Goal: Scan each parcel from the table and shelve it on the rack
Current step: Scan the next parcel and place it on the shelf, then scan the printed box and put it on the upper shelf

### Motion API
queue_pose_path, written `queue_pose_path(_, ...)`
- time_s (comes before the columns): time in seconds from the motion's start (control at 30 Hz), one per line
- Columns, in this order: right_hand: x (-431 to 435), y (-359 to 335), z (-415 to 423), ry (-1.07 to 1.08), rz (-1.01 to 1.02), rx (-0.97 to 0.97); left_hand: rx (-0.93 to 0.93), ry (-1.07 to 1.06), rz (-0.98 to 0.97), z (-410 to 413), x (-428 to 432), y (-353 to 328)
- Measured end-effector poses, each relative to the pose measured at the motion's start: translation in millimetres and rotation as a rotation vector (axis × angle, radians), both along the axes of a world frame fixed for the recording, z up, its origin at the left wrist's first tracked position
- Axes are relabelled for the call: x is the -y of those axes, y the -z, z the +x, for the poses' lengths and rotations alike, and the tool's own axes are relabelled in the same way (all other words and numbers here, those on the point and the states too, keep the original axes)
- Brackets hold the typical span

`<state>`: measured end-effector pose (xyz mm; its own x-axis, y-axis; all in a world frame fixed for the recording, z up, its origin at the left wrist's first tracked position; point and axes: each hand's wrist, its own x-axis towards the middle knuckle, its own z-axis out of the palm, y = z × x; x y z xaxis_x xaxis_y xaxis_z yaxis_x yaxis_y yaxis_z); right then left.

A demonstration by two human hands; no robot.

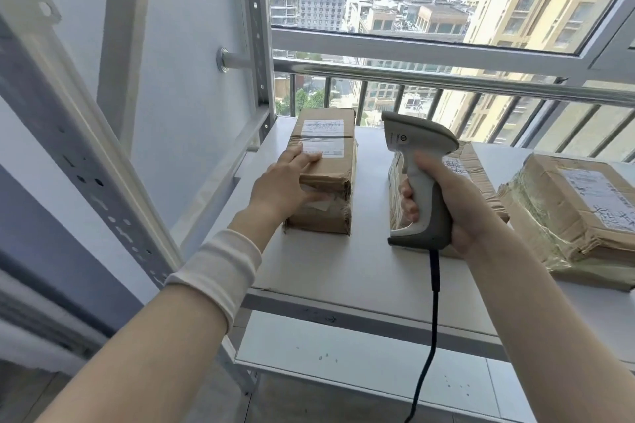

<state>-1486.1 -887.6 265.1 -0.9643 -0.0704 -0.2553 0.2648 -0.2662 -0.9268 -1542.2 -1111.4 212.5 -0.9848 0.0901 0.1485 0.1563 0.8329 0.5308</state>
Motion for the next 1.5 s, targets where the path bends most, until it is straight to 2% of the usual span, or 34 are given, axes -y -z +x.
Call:
queue_pose_path(0.47,9.8,5.8,-1.5,0.014,0.000,0.013,0.026,-0.001,-0.035,0.2,-2.5,-3.6)
queue_pose_path(0.63,3.3,6.1,24.2,0.080,0.002,0.001,-0.066,0.018,-0.272,8.0,-2.0,-5.4)
queue_pose_path(0.67,0.1,7.5,32.0,0.096,-0.004,0.005,-0.124,0.026,-0.236,13.8,-3.7,-5.8)
queue_pose_path(0.7,-4.5,9.4,40.8,0.112,-0.004,0.007,-0.192,0.050,-0.120,21.5,-8.3,-6.2)
queue_pose_path(0.77,-16.9,15.3,61.2,0.145,0.015,0.005,-0.308,0.177,0.241,43.6,-27.7,-6.2)
queue_pose_path(0.8,-23.8,18.5,73.5,0.168,0.018,0.009,-0.338,0.262,0.385,57.6,-41.9,-4.3)
queue_pose_path(0.87,-40.8,24.2,102.5,0.231,0.001,0.027,-0.340,0.403,0.555,86.8,-78.6,3.8)
queue_pose_path(0.93,-62.6,25.6,136.8,0.312,-0.004,0.048,-0.217,0.492,0.669,115.1,-121.7,12.1)
queue_pose_path(1.0,-89.9,24.0,176.4,0.403,0.006,0.055,-0.003,0.543,0.710,142.6,-167.2,21.1)
queue_pose_path(1.07,-123.0,21.9,219.9,0.497,0.009,0.061,0.229,0.587,0.692,170.5,-213.5,30.7)
queue_pose_path(1.13,-158.3,19.8,267.2,0.602,0.016,0.074,0.371,0.637,0.628,202.6,-259.5,37.6)
queue_pose_path(1.3,-246.8,19.5,406.4,0.847,-0.016,0.060,0.518,0.809,0.490,317.5,-383.9,49.2)
queue_pose_path(1.5,-339.0,17.6,602.1,1.187,0.012,0.086,0.654,1.096,0.425,491.4,-531.6,44.5)
